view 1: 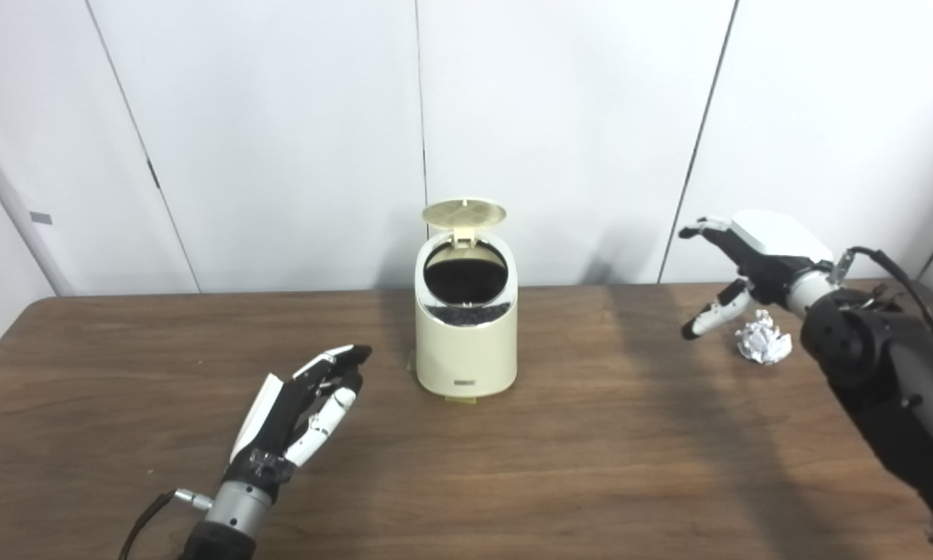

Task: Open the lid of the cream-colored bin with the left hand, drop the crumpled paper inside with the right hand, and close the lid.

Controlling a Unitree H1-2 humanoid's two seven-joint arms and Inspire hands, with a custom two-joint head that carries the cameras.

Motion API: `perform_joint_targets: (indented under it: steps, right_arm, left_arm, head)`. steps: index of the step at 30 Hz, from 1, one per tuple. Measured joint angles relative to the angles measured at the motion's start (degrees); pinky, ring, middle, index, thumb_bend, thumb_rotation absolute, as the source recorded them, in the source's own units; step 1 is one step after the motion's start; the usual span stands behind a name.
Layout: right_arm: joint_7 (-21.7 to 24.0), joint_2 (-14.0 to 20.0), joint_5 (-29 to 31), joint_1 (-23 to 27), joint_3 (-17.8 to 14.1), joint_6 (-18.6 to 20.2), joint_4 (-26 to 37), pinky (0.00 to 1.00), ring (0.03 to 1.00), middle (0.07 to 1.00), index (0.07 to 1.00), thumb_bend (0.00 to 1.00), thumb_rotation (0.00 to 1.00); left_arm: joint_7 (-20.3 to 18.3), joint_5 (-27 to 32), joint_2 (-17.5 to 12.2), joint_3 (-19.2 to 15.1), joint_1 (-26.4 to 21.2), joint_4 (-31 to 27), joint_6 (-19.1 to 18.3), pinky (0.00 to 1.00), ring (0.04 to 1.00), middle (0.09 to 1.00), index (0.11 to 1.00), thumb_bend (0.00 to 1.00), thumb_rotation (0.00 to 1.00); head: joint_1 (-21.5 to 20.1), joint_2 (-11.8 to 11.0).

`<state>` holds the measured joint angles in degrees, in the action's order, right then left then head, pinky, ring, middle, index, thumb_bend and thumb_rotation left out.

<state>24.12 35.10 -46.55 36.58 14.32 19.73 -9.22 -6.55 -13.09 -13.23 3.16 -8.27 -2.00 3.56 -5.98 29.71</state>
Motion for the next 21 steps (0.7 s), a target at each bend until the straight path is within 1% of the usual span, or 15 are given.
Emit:
perform_joint_targets:
  steps: [2, 4, 6, 8, 12, 17, 18, 19, 20, 21]
  right_arm:
    - [1.07, 0.07, -0.39, 0.38, 0.44, 1.16, -2.29, 0.58, 0.832, 0.945, 0.86, 1.0, 0.23]
    - [1.31, 0.49, -1.44, 0.57, 1.08, 2.04, -4.09, 0.55, 0.817, 0.94, 0.853, 1.0, 0.24]
    - [1.31, 1.1, -1.89, 0.61, 1.37, 2.17, -5.17, 0.54, 0.81, 0.928, 0.843, 1.0, 0.24]
    - [1.19, 1.6, -2.17, 0.66, 1.5, 2.09, -5.94, 0.54, 0.799, 0.912, 0.835, 1.0, 0.26]
    - [0.85, 2.01, -3.25, 0.98, 3.25, 1.67, -8.87, 0.57, 0.803, 0.897, 0.82, 1.0, 0.29]
    - [0.99, 2.0, -3.29, 0.98, 3.94, 1.54, -10.3, 0.65, 0.847, 0.881, 0.809, 1.0, 0.29]
    - [0.98, 2.0, -3.19, 0.98, 3.93, 1.27, -10.59, 0.71, 0.862, 0.874, 0.806, 1.0, 0.29]
    - [0.98, 2.0, -3.01, 0.97, 3.93, 0.95, -10.89, 0.83, 0.889, 0.873, 0.805, 0.98, 0.27]
    - [0.98, 2.01, -2.72, 0.97, 3.92, 0.45, -11.25, 0.88, 0.898, 0.873, 0.804, 0.97, 0.27]
    - [0.98, 2.01, -2.38, 0.94, 3.91, 0.2, -11.47, 0.85, 0.905, 0.876, 0.807, 0.95, 0.26]
  left_arm:
    - [-0.02, 0.25, 0.01, -0.19, -0.04, 0.0, -0.02, 0.8, 0.85, 0.852, 0.872, 0.43, 0.84]
    - [-0.02, 0.69, 0.01, -0.35, -0.1, -0.03, -0.15, 0.8, 0.85, 0.849, 0.871, 0.43, 0.85]
    - [0.0, 0.76, 0.01, -0.45, -0.1, -0.03, -0.19, 0.8, 0.848, 0.847, 0.866, 0.43, 0.86]
    - [0.02, 0.77, 0.01, -0.49, -0.1, -0.04, -0.19, 0.8, 0.849, 0.847, 0.867, 0.43, 0.86]
    - [0.03, 0.76, 0.03, -0.53, -0.1, -0.23, -0.2, 0.8, 0.844, 0.844, 0.867, 0.42, 0.86]
    - [0.03, 0.88, 0.03, -0.57, -0.1, -0.4, -0.41, 0.8, 0.85, 0.85, 0.873, 0.42, 0.85]
    - [0.03, 0.89, 0.03, -0.57, -0.1, -0.52, -0.59, 0.8, 0.85, 0.85, 0.873, 0.42, 0.85]
    - [0.03, 0.89, 0.02, -0.59, -0.1, -0.6, -0.69, 0.79, 0.847, 0.847, 0.871, 0.41, 0.85]
    - [0.03, 0.88, 0.02, -0.59, -0.1, -0.62, -0.71, 0.79, 0.846, 0.846, 0.871, 0.41, 0.85]
    - [0.03, 0.84, 0.02, -0.57, -0.1, -0.65, -0.73, 0.79, 0.846, 0.847, 0.871, 0.41, 0.85]
  head:
    - [-0.09, 0.09]
    - [-0.09, 0.09]
    - [0.0, 0.17]
    - [0.09, 0.26]
    - [-0.09, 0.44]
    - [0.0, 0.61]
    - [0.0, 0.62]
    - [0.17, 0.62]
    - [0.18, 0.62]
    - [0.18, 0.62]
